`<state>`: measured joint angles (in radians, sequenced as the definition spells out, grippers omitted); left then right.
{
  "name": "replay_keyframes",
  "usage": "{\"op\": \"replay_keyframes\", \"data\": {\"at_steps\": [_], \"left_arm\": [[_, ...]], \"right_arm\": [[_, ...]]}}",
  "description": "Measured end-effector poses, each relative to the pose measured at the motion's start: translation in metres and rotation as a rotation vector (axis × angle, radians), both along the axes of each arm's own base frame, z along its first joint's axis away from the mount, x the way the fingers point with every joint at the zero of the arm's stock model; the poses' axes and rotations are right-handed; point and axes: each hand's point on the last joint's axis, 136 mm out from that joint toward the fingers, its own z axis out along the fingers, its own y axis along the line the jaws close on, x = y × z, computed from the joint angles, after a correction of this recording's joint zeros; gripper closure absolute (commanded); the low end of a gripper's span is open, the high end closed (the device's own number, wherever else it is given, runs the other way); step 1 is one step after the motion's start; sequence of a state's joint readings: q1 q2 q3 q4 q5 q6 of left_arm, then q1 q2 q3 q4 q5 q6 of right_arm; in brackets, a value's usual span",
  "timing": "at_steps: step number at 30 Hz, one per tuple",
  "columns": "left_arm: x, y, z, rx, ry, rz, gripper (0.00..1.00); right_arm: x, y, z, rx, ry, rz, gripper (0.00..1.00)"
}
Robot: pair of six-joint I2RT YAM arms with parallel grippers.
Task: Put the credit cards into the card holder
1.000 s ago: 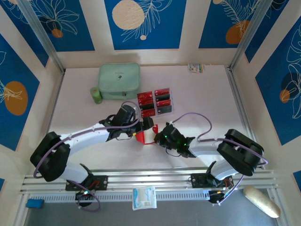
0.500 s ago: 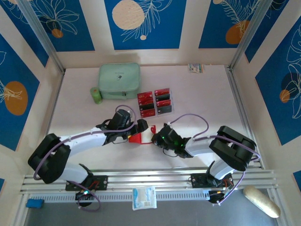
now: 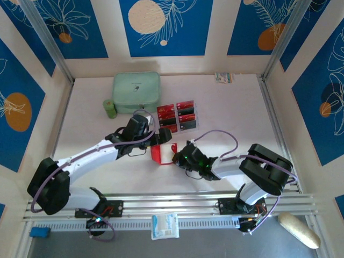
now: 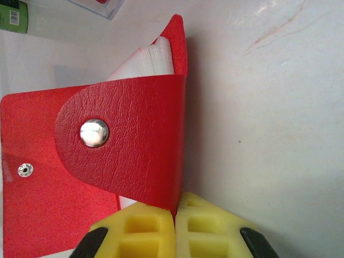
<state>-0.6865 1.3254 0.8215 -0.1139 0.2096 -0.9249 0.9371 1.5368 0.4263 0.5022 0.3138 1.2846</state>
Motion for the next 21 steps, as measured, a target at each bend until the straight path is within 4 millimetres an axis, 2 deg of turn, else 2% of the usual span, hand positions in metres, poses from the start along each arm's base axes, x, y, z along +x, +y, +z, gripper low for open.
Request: {"op": "replay_keyframes", "data": {"at_steps": [5,7,10,15,21], "left_arm": [[-0.003,-0.022,0.019,-0.138,0.018,-0.001,0.0],[-0.008,-0.031,0.018,-0.183,0.033,-0.008,0.0],[-0.016,-0.034,-0.004,-0.196,0.085,-0.003,0.0],[-0.028,-0.015,-0.049,-0.127,0.16,0.037,0.0],[-0.023,0.005,-0.067,-0.061,0.147,0.076,0.0]], "right_arm": [[0.0,0.0,0.0,0.001,0.002,-0.002,1.0],[0.0,0.0,0.0,0.001,0.002,-0.002,1.0],[0.0,0.0,0.0,0.002,0.003,-0.003,1.0],[-0.001,0.001,0.0,0.004,0.005,-0.001,1.0],[-0.002,0.002,-0.001,0.006,0.008,0.001,1.0]]}}
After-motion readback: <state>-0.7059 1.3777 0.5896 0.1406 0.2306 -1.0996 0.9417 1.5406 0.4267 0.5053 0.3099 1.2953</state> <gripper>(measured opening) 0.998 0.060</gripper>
